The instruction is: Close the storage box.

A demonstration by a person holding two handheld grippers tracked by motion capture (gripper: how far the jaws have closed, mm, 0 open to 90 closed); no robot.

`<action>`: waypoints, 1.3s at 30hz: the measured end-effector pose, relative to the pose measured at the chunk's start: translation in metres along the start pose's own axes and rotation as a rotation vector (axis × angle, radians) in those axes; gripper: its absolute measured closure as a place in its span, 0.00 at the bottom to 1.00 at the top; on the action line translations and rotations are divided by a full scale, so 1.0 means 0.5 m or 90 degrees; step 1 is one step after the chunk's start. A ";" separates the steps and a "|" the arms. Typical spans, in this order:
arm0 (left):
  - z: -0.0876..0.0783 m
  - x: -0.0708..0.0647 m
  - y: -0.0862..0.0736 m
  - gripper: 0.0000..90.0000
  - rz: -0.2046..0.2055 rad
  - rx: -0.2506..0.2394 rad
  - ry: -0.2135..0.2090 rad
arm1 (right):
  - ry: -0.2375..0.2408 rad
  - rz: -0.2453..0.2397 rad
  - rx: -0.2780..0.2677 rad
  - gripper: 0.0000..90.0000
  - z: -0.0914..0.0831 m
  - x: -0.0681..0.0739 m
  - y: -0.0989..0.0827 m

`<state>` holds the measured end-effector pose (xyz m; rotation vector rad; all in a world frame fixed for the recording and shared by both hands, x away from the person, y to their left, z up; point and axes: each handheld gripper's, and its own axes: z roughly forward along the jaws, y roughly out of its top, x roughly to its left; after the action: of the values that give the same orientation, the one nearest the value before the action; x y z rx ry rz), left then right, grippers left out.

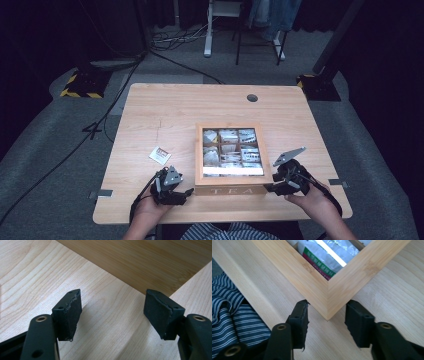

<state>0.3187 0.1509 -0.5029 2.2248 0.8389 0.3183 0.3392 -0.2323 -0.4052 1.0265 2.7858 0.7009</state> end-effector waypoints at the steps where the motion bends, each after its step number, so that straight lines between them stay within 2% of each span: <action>1: 0.000 0.000 0.000 0.35 0.000 0.000 0.000 | 0.003 -0.001 0.000 0.52 0.001 0.001 0.000; 3: 0.000 0.000 0.000 0.35 0.000 0.000 0.000 | 0.002 -0.004 -0.005 0.46 0.001 0.002 0.000; 7: 0.000 0.000 0.000 0.34 -0.001 0.001 0.002 | 0.005 -0.001 -0.015 0.43 -0.004 0.000 0.001; 14: -0.005 0.004 -0.005 0.33 -0.012 0.002 0.014 | 0.003 0.002 -0.054 0.38 -0.026 -0.005 0.003; 18: -0.005 0.005 -0.005 0.31 -0.015 0.003 0.015 | 0.005 0.014 -0.089 0.38 -0.037 -0.013 0.003; 22: -0.005 0.005 -0.005 0.30 -0.017 0.004 0.017 | 0.009 0.027 -0.145 0.37 -0.056 -0.024 0.002; 23: -0.005 0.005 -0.005 0.30 -0.017 0.004 0.017 | 0.009 0.027 -0.145 0.37 -0.056 -0.024 0.002; 24: -0.005 0.005 -0.005 0.30 -0.018 0.005 0.017 | 0.005 0.026 -0.168 0.37 -0.062 -0.027 0.002; 25: -0.005 0.005 -0.005 0.29 -0.018 0.005 0.017 | 0.005 0.026 -0.168 0.37 -0.062 -0.027 0.002; 26: -0.005 0.005 -0.006 0.29 -0.019 0.004 0.017 | 0.001 0.024 -0.179 0.37 -0.065 -0.028 0.001; 27: -0.006 0.005 -0.006 0.29 -0.019 0.003 0.020 | -0.016 0.014 -0.198 0.34 -0.068 -0.031 -0.002; 28: -0.007 0.006 -0.008 0.29 -0.021 0.004 0.019 | -0.027 -0.004 -0.200 0.34 -0.069 -0.032 -0.005; 30: -0.008 0.007 -0.009 0.29 -0.022 0.004 0.018 | -0.036 -0.016 -0.202 0.34 -0.070 -0.033 -0.008; 34: -0.013 0.013 -0.013 0.29 -0.022 0.005 0.020 | -0.038 0.003 -0.215 0.28 -0.072 -0.055 -0.020; 39: -0.014 0.016 -0.014 0.28 -0.023 0.005 0.020 | -0.045 0.021 -0.243 0.16 -0.069 -0.089 -0.032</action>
<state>0.3180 0.1636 -0.5032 2.2146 0.8983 0.3334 0.3560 -0.2845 -0.3850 0.9969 2.4434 1.1201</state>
